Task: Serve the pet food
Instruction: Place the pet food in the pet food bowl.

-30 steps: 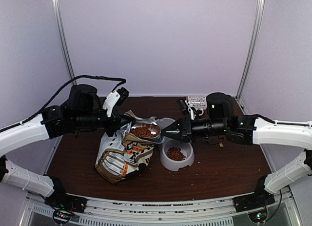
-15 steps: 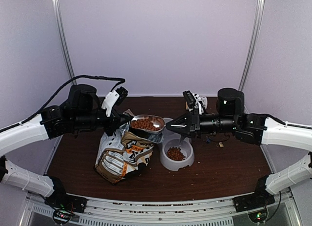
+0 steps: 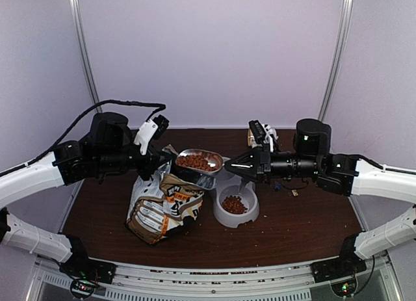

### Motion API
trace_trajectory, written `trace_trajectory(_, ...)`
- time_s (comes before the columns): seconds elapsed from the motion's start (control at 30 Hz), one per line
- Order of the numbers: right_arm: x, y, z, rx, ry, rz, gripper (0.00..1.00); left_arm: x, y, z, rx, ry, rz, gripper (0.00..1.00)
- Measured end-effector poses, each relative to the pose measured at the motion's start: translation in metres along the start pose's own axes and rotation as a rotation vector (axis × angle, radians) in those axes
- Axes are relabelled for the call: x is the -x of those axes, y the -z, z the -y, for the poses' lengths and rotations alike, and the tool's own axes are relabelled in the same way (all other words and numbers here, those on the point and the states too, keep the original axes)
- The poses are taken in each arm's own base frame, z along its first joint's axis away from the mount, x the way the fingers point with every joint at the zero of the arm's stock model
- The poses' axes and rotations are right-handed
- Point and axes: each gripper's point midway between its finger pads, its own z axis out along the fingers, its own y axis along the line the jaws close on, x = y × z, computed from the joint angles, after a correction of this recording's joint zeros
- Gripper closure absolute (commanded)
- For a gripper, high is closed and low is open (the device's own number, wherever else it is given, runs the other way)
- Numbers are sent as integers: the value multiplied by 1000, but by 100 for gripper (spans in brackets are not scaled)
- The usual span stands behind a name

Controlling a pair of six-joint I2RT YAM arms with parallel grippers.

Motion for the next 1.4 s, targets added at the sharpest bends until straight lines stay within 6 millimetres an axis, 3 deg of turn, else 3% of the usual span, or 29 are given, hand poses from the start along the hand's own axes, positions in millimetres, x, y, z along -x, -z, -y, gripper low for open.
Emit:
trace_trajectory(0.3, -2, 8, -4, 46, -17, 17, 100, -2, 0, -9, 34, 24, -8, 100)
trace_trajectory(0.6, 15, 34, -18, 113, -8, 124, 100, -3, 0, -12, 42, 36, -12, 100)
trace_trajectory(1.0, 33, 64, 0, 88, -30, 276, 100, -3, 0, -13, 47, 39, -13, 100)
trace_trajectory(1.1, 40, 79, 16, 45, -38, 341, 100, -4, 1, -14, 56, 39, -14, 100)
trace_trajectory(1.2, 40, 90, 45, -17, -62, 382, 100, -3, 5, -19, 72, 42, -12, 100)
trace_trajectory(1.4, 16, 95, 118, -197, -132, 365, 100, -2, 14, -25, 84, 17, -46, 100)
